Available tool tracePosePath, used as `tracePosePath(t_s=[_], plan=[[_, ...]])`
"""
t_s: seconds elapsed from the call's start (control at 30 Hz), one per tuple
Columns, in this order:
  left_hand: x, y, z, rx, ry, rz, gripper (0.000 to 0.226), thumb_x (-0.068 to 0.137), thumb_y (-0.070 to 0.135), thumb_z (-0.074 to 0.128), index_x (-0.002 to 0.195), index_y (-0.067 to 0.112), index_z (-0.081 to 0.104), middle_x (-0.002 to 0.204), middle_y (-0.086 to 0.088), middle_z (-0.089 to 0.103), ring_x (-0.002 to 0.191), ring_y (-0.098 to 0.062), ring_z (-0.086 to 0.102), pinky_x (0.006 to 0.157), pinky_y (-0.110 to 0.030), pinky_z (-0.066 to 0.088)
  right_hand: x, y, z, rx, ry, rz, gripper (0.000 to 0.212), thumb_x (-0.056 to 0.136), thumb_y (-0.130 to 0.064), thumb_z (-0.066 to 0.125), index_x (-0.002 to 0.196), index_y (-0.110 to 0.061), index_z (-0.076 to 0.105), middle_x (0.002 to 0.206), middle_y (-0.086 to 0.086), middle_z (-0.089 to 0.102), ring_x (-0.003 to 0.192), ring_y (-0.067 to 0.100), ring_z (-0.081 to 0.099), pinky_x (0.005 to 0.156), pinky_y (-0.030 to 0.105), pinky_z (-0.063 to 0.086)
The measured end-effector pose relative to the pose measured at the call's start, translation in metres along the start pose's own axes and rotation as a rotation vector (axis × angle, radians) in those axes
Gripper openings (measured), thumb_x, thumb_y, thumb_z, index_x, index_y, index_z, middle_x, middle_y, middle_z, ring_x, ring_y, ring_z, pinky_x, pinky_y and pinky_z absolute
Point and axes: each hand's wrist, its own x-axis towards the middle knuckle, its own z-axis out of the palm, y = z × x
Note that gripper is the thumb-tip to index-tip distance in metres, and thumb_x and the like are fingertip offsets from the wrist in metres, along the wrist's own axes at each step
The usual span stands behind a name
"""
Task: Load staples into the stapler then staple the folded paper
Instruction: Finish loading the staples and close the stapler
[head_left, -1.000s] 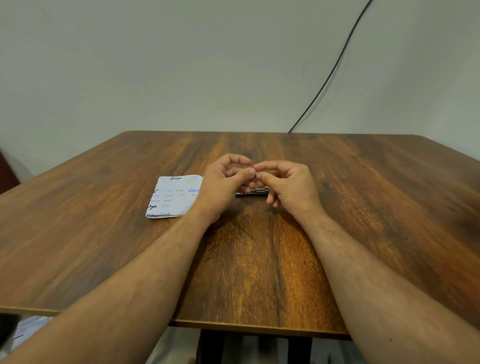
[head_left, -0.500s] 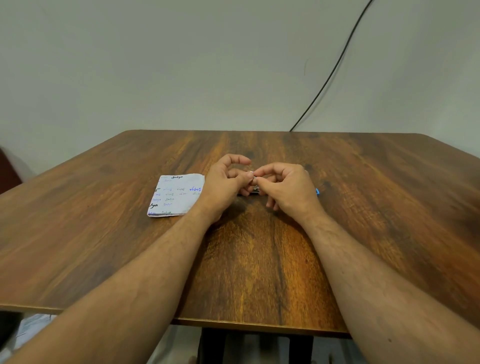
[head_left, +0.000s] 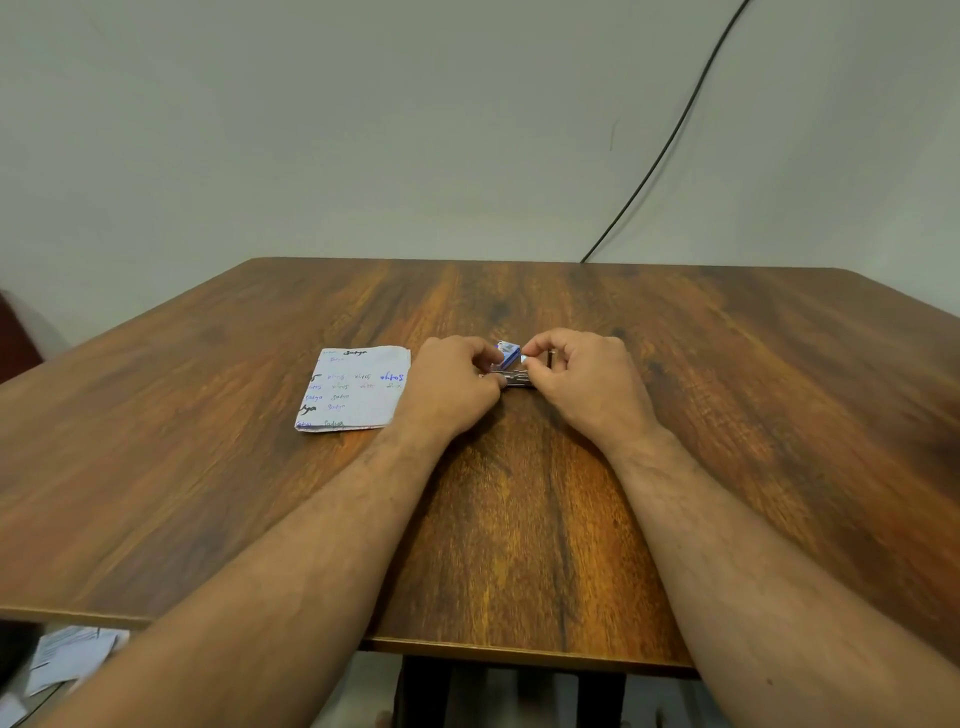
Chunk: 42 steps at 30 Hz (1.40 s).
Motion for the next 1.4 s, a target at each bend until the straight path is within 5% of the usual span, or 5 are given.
tracePosePath(t_s=[0.1, 0.33, 1.03, 1.4], plan=[[0.001, -0.002, 0.002, 0.054, -0.021, -0.001, 0.028, 0.083, 0.026, 0.073, 0.111, 0.025, 0.077, 0.108, 0.002, 0.075, 0.108, -0.019, 0.059, 0.095, -0.040, 0.051, 0.001, 0.001, 0.002, -0.074, -0.051, 0.018, 0.016, 0.087, -0.031, 0.067, 0.097, -0.028, 0.078, 0.061, -0.018, 0.052, 0.071, 0.012, 0.060, 0.077, 0.039, 0.055], [0.002, -0.001, 0.003, 0.080, -0.037, -0.033, 0.020, 0.086, 0.026, 0.072, 0.105, 0.027, 0.077, 0.105, 0.002, 0.074, 0.108, -0.019, 0.059, 0.091, -0.039, 0.050, 0.001, -0.001, -0.001, -0.165, -0.060, 0.055, 0.017, 0.087, -0.034, 0.066, 0.100, -0.031, 0.078, 0.079, -0.010, 0.068, 0.086, 0.019, 0.067, 0.081, 0.038, 0.054], [-0.004, 0.006, -0.004, 0.061, -0.024, 0.010, 0.015, 0.083, 0.018, 0.075, 0.097, 0.023, 0.075, 0.101, 0.002, 0.074, 0.099, -0.017, 0.063, 0.084, -0.028, 0.045, -0.001, -0.007, -0.008, -0.264, -0.151, 0.043, 0.020, 0.093, -0.035, 0.063, 0.107, -0.035, 0.077, 0.092, -0.007, 0.074, 0.090, 0.017, 0.064, 0.084, 0.038, 0.053], [-0.003, 0.005, -0.004, 0.066, -0.066, 0.031, 0.012, 0.081, 0.023, 0.077, 0.091, 0.029, 0.075, 0.094, 0.005, 0.072, 0.095, -0.017, 0.064, 0.089, -0.037, 0.052, -0.001, -0.008, -0.012, -0.256, -0.146, 0.054, 0.017, 0.091, -0.031, 0.066, 0.103, -0.034, 0.079, 0.100, -0.007, 0.076, 0.096, 0.017, 0.064, 0.088, 0.037, 0.052]])
